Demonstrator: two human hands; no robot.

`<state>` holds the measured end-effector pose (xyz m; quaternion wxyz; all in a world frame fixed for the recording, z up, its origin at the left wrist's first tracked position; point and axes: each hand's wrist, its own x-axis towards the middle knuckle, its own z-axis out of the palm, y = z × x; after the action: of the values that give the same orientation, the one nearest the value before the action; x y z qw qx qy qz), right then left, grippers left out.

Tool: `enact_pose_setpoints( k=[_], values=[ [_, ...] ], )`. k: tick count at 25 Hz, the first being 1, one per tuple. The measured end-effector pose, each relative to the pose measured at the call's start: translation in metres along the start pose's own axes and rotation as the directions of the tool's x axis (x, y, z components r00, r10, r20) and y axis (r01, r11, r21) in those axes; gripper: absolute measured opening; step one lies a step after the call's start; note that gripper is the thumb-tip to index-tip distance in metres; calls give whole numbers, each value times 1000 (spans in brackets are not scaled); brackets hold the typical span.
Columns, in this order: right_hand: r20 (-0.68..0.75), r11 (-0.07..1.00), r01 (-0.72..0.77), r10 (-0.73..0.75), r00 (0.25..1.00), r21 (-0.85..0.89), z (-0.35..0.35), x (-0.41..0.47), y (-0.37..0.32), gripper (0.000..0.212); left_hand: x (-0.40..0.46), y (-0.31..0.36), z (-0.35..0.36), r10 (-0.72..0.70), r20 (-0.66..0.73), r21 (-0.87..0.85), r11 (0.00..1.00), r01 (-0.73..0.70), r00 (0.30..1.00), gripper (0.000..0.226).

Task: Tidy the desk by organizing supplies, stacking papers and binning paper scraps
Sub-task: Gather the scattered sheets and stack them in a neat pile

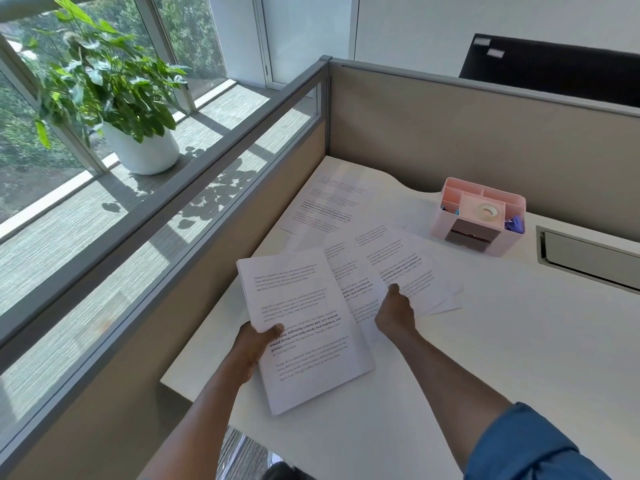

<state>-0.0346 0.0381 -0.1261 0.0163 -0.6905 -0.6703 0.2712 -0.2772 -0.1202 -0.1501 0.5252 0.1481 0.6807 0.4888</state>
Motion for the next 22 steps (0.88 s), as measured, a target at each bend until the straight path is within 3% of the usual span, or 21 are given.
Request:
enact_pose_setpoints(
  k=[4,10,12,14,16,19,22],
  values=[
    [-54,981,63,-54,997,183,-20,9,18,5,-2,-2,-2,1,58,-46,999,1,998,34],
    [-331,823,174,18,943,540,-70,15,42,23,-8,-5,1,23,161,-104,995,-6,987,52],
    [-358,727,223,34,933,649,-84,14,42,18,-7,-5,3,17,179,-107,994,2,984,53],
    [-285,598,240,-19,958,765,-85,7,41,7,-6,-6,5,-1,171,-115,993,21,985,49],
    [-133,539,168,-104,986,825,-70,-7,40,4,-3,-7,7,-24,156,-122,992,43,988,43],
    [94,613,50,-200,975,789,-32,-32,48,12,-1,-6,9,-51,126,-138,988,68,991,35],
    [220,674,5,-249,943,739,-5,-49,56,17,-3,-5,10,-30,131,-131,990,47,991,37]
  ],
)
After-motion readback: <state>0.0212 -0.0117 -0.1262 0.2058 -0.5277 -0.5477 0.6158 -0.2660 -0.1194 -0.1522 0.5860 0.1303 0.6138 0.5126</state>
